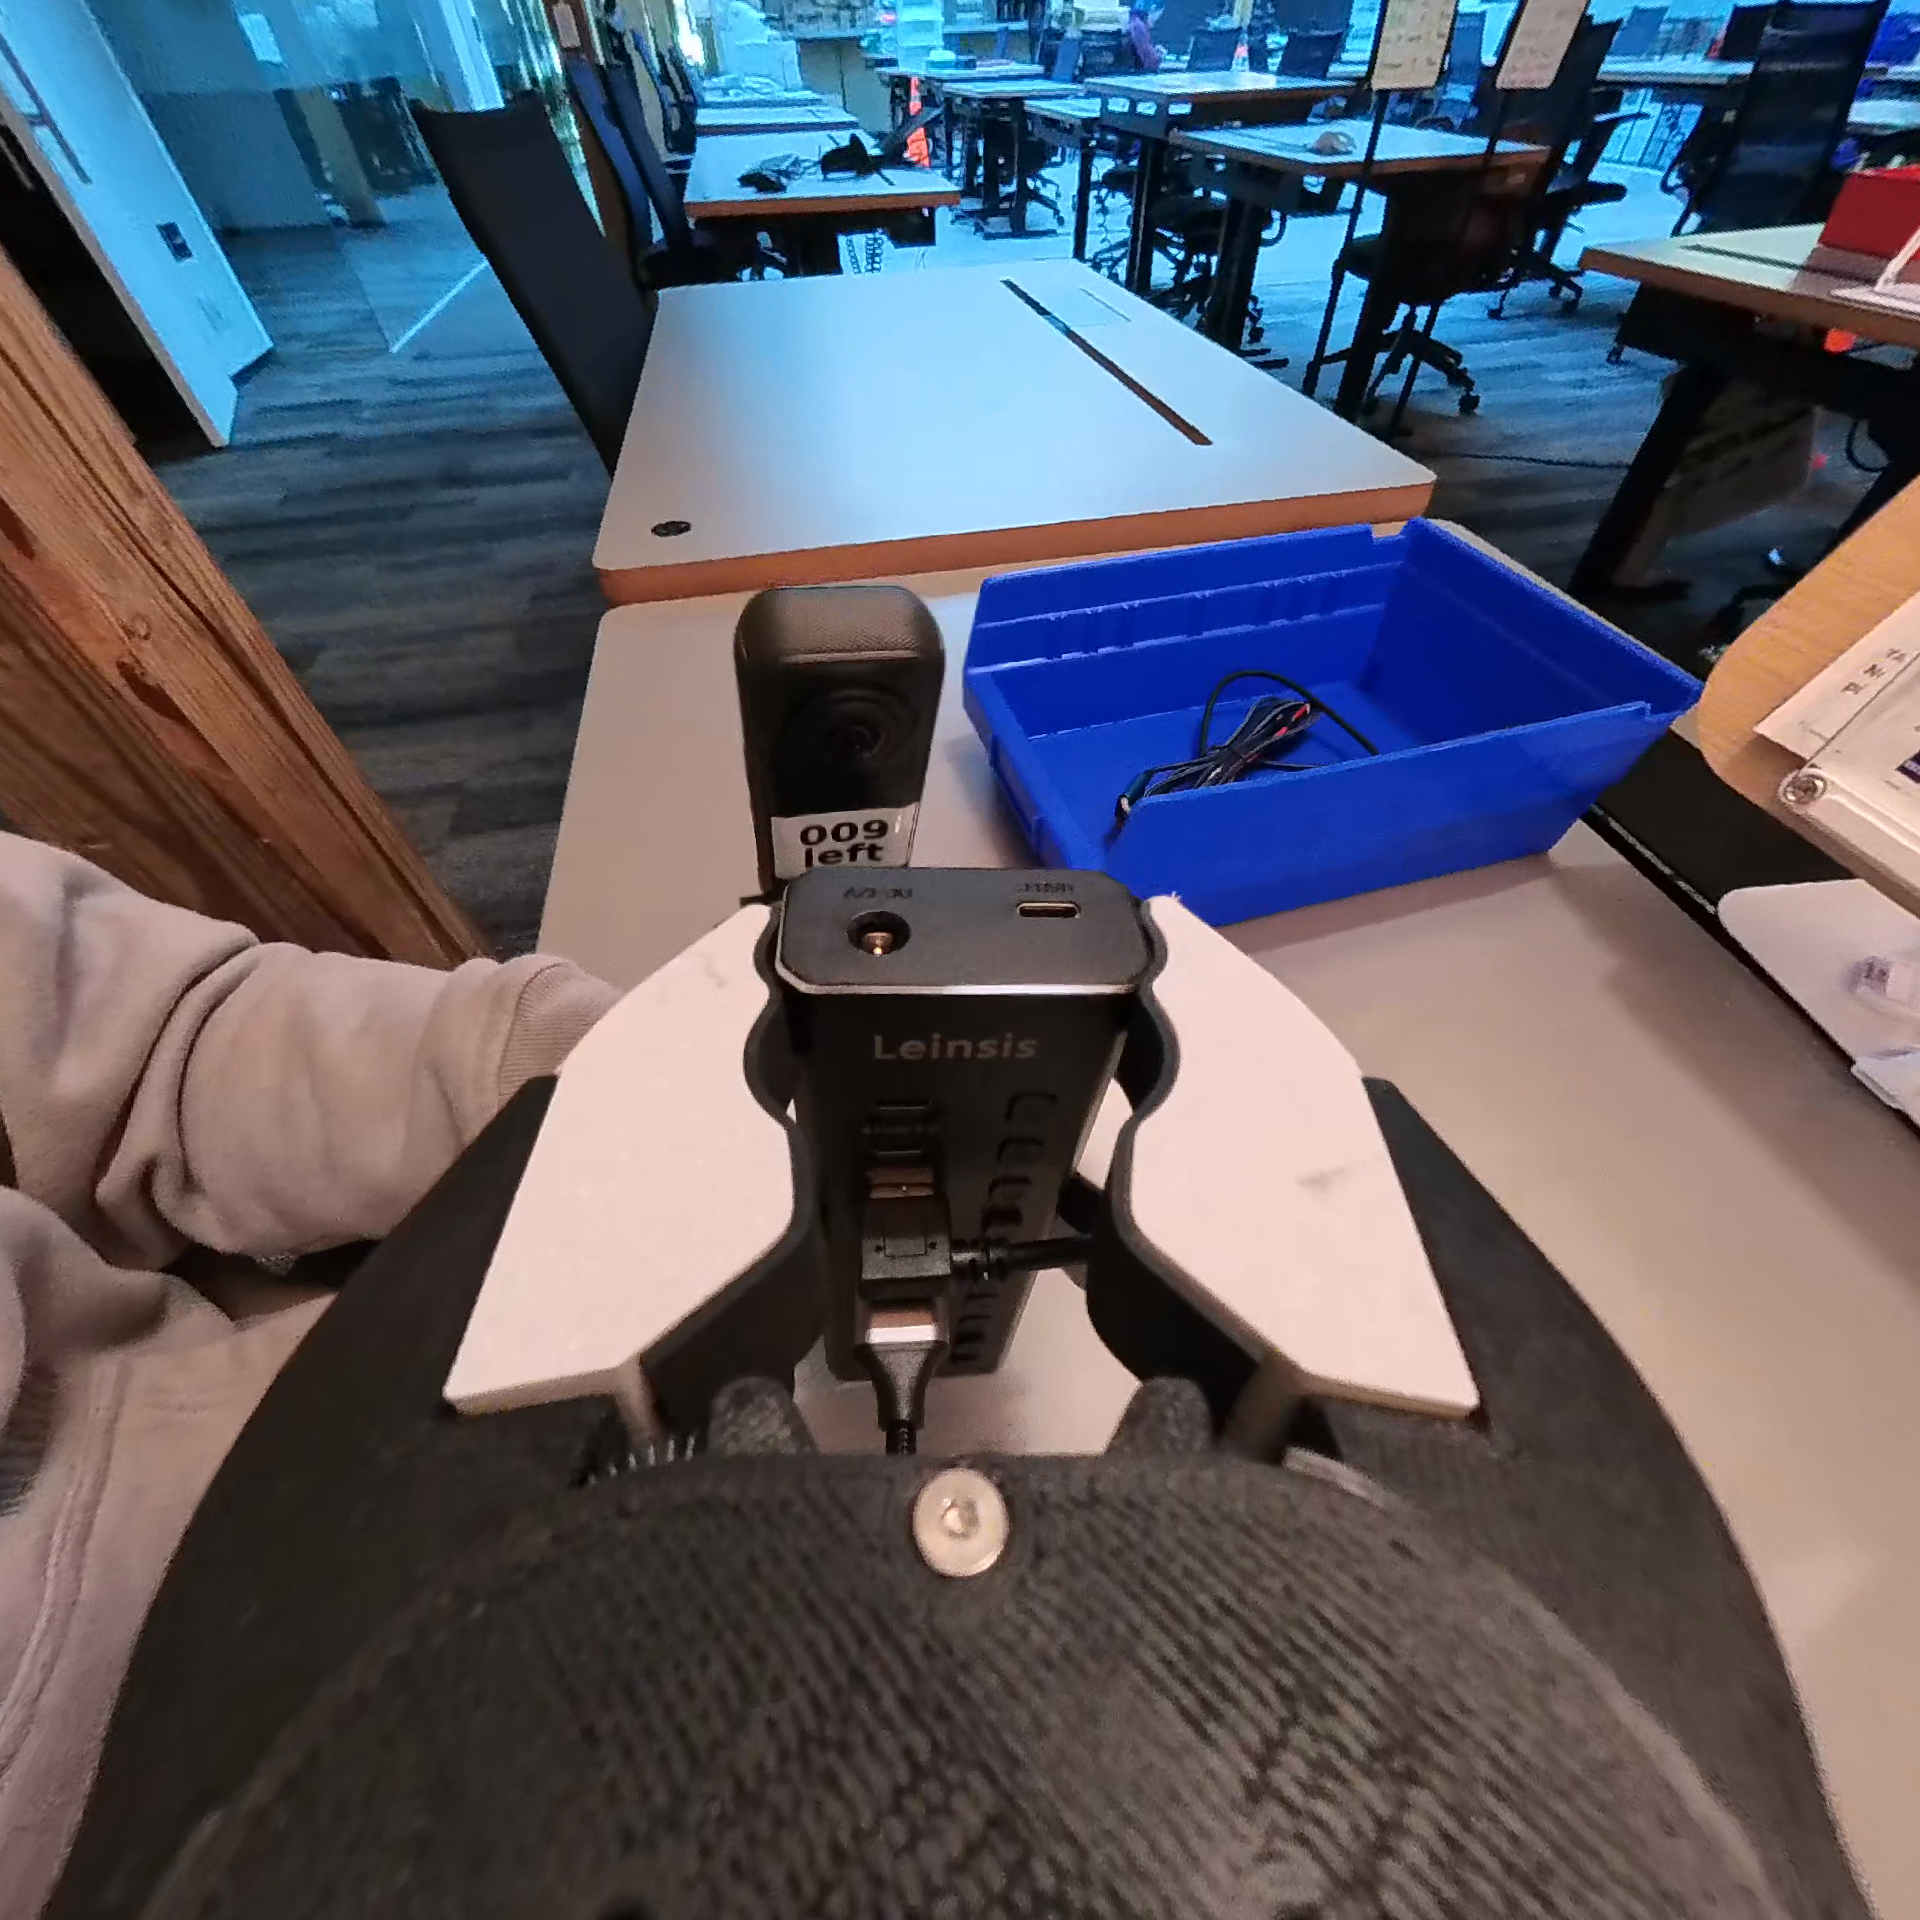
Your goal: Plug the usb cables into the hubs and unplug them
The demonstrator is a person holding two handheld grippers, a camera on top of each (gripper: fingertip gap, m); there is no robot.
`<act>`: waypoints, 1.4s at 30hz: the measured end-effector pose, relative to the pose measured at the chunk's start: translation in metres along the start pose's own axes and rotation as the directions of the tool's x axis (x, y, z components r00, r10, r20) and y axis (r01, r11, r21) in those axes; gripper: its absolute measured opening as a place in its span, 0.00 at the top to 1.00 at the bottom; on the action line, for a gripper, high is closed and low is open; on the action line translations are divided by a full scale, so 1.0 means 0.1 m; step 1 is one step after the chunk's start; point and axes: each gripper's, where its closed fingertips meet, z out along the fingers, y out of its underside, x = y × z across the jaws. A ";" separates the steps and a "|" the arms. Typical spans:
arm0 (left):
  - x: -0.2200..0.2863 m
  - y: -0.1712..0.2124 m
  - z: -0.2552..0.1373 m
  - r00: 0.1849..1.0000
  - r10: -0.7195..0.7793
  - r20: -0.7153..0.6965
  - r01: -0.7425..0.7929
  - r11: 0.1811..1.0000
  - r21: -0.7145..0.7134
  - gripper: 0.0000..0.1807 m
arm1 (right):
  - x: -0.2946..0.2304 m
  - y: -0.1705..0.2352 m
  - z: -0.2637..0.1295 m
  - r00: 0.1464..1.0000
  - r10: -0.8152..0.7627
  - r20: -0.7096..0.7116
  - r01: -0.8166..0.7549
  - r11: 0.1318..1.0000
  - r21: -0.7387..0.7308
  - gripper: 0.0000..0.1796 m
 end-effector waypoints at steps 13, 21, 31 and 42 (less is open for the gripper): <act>-0.01 0.28 0.08 0.996 -0.001 0.095 0.015 0.989 -0.146 0.54 | -0.02 0.14 0.10 0.999 0.027 0.038 -0.024 0.997 -0.074 0.66; -0.04 0.30 0.11 0.992 -0.023 0.124 0.039 0.990 -0.134 0.55 | -0.01 0.16 0.12 0.999 0.025 0.034 -0.021 0.992 -0.126 0.66; -0.03 0.31 0.05 0.994 0.016 0.105 0.001 0.988 -0.153 0.56 | -0.04 0.16 0.20 1.000 -0.002 0.010 0.004 0.981 -0.192 0.66; 0.18 0.05 -0.03 0.997 0.073 -0.009 -0.073 0.997 -0.007 0.58 | -0.24 -0.04 0.14 0.996 -0.017 0.084 0.026 0.994 -0.102 0.66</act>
